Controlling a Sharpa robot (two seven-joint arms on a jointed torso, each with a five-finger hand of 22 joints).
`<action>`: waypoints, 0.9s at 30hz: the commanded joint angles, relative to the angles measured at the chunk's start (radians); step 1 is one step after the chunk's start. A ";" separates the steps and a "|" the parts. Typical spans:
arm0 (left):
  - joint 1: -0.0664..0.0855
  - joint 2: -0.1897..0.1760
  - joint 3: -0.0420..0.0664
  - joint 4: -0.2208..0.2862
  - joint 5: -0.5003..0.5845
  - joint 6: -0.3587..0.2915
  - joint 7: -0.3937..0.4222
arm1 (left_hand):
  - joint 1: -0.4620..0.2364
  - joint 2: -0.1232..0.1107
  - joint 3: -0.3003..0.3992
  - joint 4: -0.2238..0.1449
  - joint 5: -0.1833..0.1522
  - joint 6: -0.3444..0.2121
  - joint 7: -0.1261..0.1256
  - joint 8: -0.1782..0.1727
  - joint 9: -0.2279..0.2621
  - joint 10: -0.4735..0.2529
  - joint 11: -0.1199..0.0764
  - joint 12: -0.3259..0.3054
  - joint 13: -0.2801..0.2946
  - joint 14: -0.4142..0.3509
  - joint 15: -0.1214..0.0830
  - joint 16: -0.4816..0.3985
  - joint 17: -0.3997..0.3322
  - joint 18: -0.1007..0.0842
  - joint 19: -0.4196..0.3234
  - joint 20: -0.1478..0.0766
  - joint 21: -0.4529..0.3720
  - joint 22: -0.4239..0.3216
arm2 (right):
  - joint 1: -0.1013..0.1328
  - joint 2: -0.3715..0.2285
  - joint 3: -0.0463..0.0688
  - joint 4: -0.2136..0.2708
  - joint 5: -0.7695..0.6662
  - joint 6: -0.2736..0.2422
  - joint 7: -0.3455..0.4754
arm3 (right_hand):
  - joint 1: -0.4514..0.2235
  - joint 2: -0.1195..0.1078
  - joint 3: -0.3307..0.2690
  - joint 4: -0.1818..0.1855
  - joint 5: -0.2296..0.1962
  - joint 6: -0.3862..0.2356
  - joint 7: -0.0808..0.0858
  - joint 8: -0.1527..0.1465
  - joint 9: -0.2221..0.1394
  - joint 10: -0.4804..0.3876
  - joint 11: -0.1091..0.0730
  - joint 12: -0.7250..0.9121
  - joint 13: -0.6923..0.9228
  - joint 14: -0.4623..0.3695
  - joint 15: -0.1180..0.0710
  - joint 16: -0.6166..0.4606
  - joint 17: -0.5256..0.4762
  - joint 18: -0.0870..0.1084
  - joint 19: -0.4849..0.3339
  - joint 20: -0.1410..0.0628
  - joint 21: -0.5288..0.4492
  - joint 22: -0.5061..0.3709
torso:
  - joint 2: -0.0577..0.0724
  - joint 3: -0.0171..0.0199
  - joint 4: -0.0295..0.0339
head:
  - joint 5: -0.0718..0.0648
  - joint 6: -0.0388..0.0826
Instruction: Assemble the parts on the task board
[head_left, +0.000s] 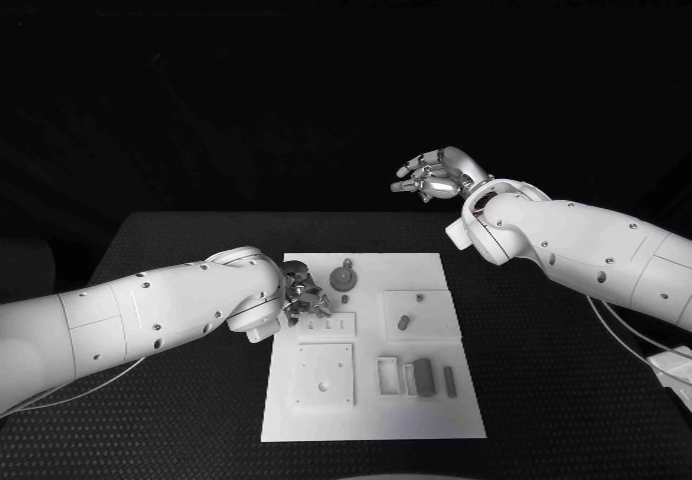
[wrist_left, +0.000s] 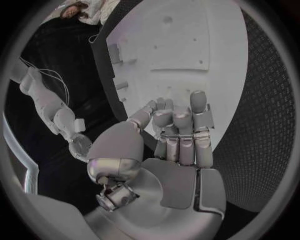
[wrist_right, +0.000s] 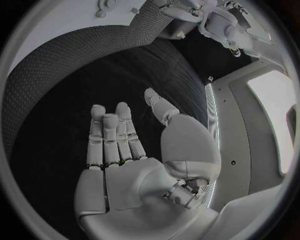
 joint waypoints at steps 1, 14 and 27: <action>-0.004 0.004 0.001 0.004 -0.009 0.024 -0.015 | -0.012 0.002 0.017 -0.013 0.003 0.044 -0.036 -0.002 0.015 -0.022 -0.017 0.006 -0.002 0.002 -0.018 0.007 -0.003 0.019 0.020 -0.016 0.004 0.002 | 0.001 0.004 0.001 -0.001 0.010 0.018 0.020 | -0.002 0.013 -0.005 -0.003 0.004 -0.009 0.009 -0.003 -0.001 -0.001 0.007 -0.003 -0.008 0.000 -0.001 -0.004 -0.004 0.021 -0.005 0.010 -0.007 -0.002 | -0.001 0.0002 0.0013 | -0.002 -0.002; -0.020 0.015 0.001 -0.005 -0.037 0.026 -0.018 | -0.018 0.000 0.020 -0.016 0.003 0.052 -0.038 -0.005 0.016 -0.027 -0.018 0.008 -0.010 -0.008 -0.014 0.021 -0.022 0.015 0.013 -0.017 0.003 0.012 | 0.001 0.009 0.001 -0.002 0.024 0.023 0.025 | -0.004 0.013 -0.006 -0.005 0.003 -0.013 0.012 -0.003 -0.001 -0.007 0.011 -0.026 -0.059 -0.011 0.003 -0.020 -0.021 0.022 -0.017 0.019 -0.021 -0.007 | 0.000 -0.0007 0.0010 | -0.003 -0.007; -0.027 0.021 0.001 -0.009 -0.087 0.032 -0.017 | -0.023 0.002 0.022 -0.015 0.003 0.055 -0.038 -0.008 0.017 -0.029 -0.019 0.008 -0.016 -0.015 -0.011 0.029 -0.037 0.013 0.010 -0.019 0.001 0.017 | 0.001 0.010 0.001 0.003 0.024 0.031 0.025 | -0.002 0.013 -0.002 -0.006 0.004 -0.021 0.017 -0.003 -0.001 -0.008 0.016 -0.056 -0.129 -0.020 0.009 -0.051 -0.046 0.022 -0.033 0.032 -0.047 -0.020 | 0.000 0.0009 0.0004 | -0.008 -0.017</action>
